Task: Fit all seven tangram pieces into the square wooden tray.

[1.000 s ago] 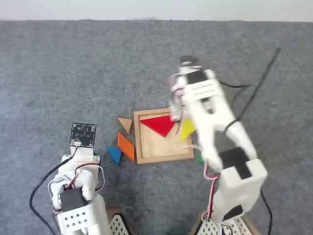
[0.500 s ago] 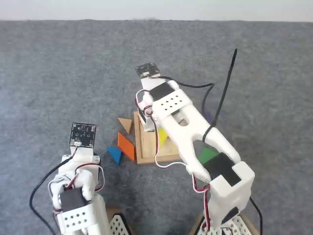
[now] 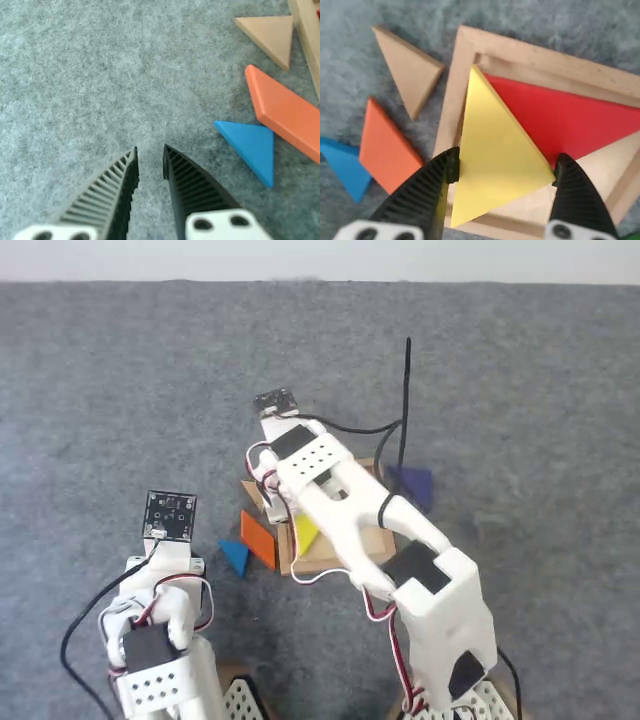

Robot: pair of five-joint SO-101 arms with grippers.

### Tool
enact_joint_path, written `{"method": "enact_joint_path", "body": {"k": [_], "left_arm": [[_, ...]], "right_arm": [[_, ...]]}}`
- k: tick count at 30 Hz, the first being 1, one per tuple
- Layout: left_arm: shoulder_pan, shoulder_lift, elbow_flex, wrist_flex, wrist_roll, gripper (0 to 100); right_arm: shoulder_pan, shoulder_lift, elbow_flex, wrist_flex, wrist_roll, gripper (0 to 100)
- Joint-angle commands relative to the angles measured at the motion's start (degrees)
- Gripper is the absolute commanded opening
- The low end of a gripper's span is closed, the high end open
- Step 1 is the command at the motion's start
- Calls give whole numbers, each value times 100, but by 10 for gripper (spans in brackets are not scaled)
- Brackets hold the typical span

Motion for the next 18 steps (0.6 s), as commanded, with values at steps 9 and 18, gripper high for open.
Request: {"method": "enact_joint_path", "body": {"k": [9, 18], "left_arm": [[-35, -97, -57, 26, 44, 80], [-35, -97, -57, 26, 44, 80]], "right_arm": [[-224, -57, -360, 189, -70, 228], [-224, -48, -360, 189, 185, 296]]}}
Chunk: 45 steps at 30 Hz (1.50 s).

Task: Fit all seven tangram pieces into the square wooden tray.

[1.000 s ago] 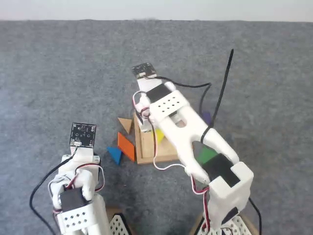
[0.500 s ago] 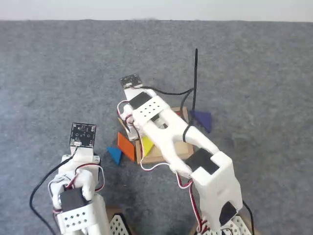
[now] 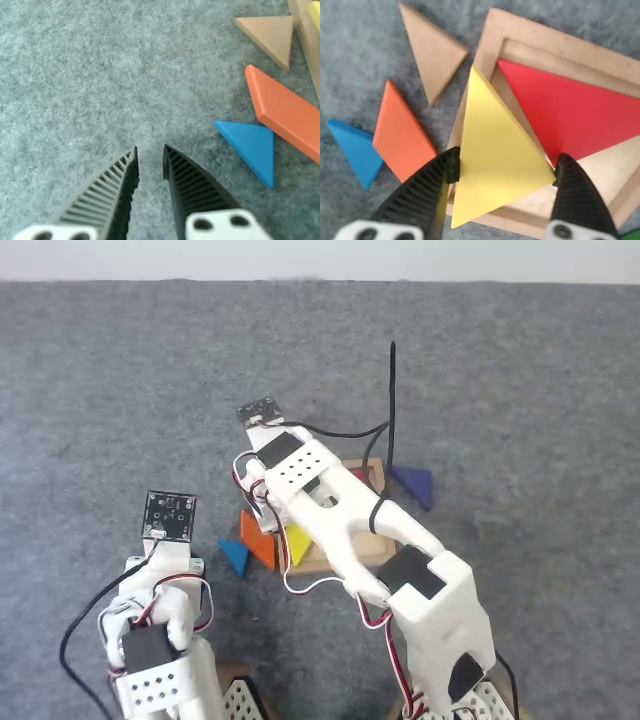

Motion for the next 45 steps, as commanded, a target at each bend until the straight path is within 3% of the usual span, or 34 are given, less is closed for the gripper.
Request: {"method": "enact_joint_path", "body": {"k": [1, 12, 18, 23, 29, 35, 45], "left_arm": [[-35, -97, -57, 26, 44, 80], [-35, -97, -57, 26, 44, 80], [-35, -97, -57, 26, 44, 80], [-35, -97, -57, 26, 44, 80], [-35, -97, -57, 26, 44, 80], [-35, -97, -57, 26, 44, 80], [-35, -97, -57, 26, 44, 80]], "right_arm": [[-13, -48, -343, 40, 105, 310], [66, -145, -360, 13, 237, 314], [699, -1253, -264, 127, 475, 314], [1244, -2431, 299, 92, 1108, 305], [1807, -3257, 2198, -1648, 1160, 5], [1684, -3424, 3780, -3248, 1978, 26], [1314, -2932, 3824, -3222, 1969, 26]]}}
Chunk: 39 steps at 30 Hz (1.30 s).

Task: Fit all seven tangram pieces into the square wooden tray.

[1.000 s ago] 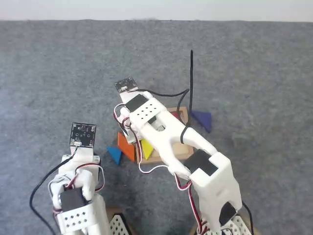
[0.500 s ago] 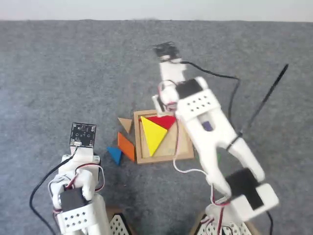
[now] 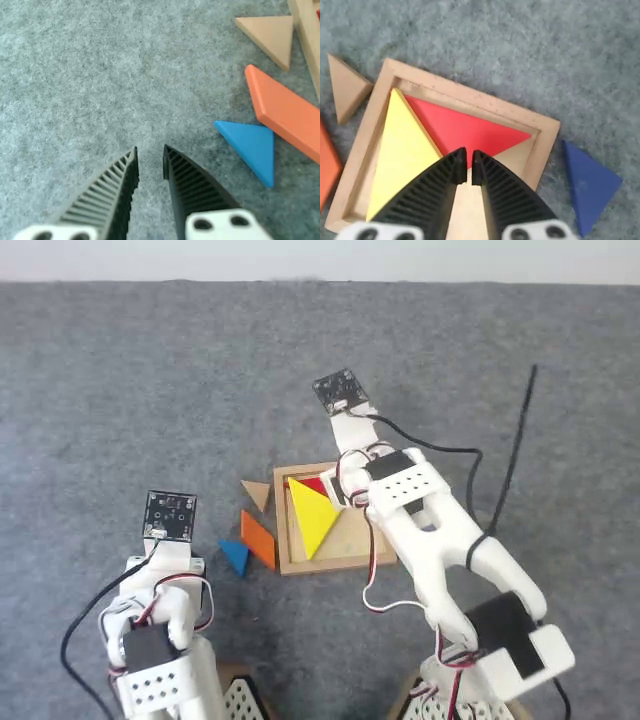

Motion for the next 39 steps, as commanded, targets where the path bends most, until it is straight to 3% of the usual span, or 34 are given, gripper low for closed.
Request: {"method": "enact_joint_path", "body": {"k": [1, 13, 19, 39], "left_arm": [[-35, -97, -57, 26, 44, 80], [-35, -97, -57, 26, 44, 80], [-35, -97, -57, 26, 44, 80], [-35, -97, -57, 26, 44, 80]], "right_arm": [[-382, 13, -35, -66, 114, 26], [-611, 180, -35, -75, 220, 26], [-22, -92, -255, -75, 123, 26], [171, 1648, -1530, -22, 158, 26]]}}
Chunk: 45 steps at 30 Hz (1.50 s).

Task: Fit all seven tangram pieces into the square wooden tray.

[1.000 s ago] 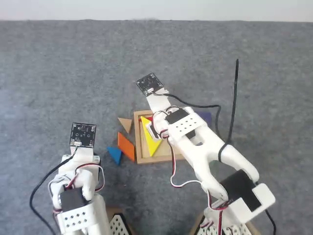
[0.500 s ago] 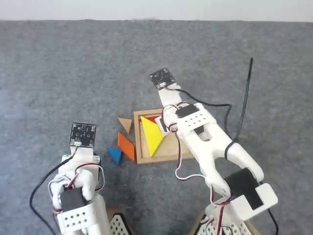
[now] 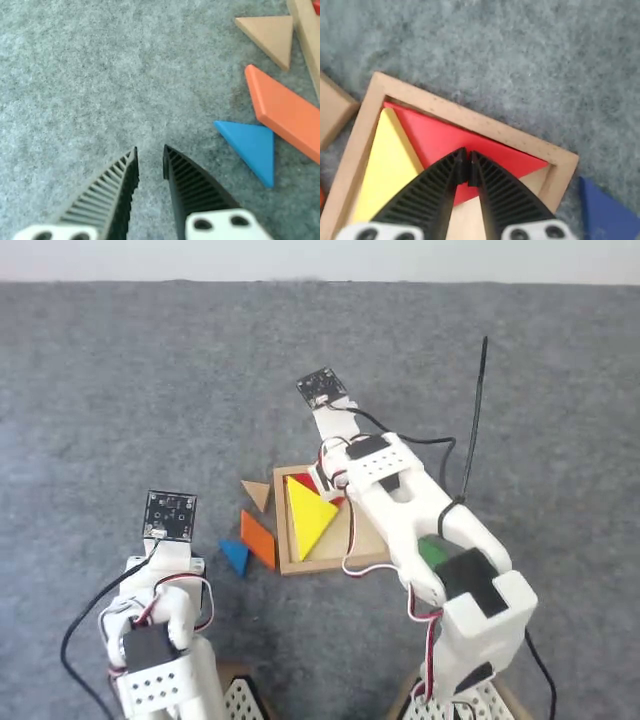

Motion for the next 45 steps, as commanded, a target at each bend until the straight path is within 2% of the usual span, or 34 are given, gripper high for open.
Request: {"method": "enact_joint_path", "body": {"k": [1, 13, 19, 23, 25, 33, 38, 45], "left_arm": [[-35, -97, -57, 26, 44, 80], [-35, -97, -57, 26, 44, 80], [-35, -97, -57, 26, 44, 80], [-35, -97, -57, 26, 44, 80], [-35, -97, -57, 26, 44, 80], [-35, -97, -57, 26, 44, 80], [-35, -97, -57, 26, 44, 80], [-35, -97, -57, 26, 44, 80]], "right_arm": [[171, -4, -255, -22, 18, 26], [321, -242, -440, -22, -18, 26], [136, -1622, -185, 760, 9, 26], [602, -2853, 255, 1508, 79, 30], [884, -3248, 633, 1640, 387, 31], [1429, -3275, 1468, 1675, 536, 29], [1807, -3415, 1688, 1622, 316, 20], [1895, -4787, 3024, 1051, 668, 7]]}}
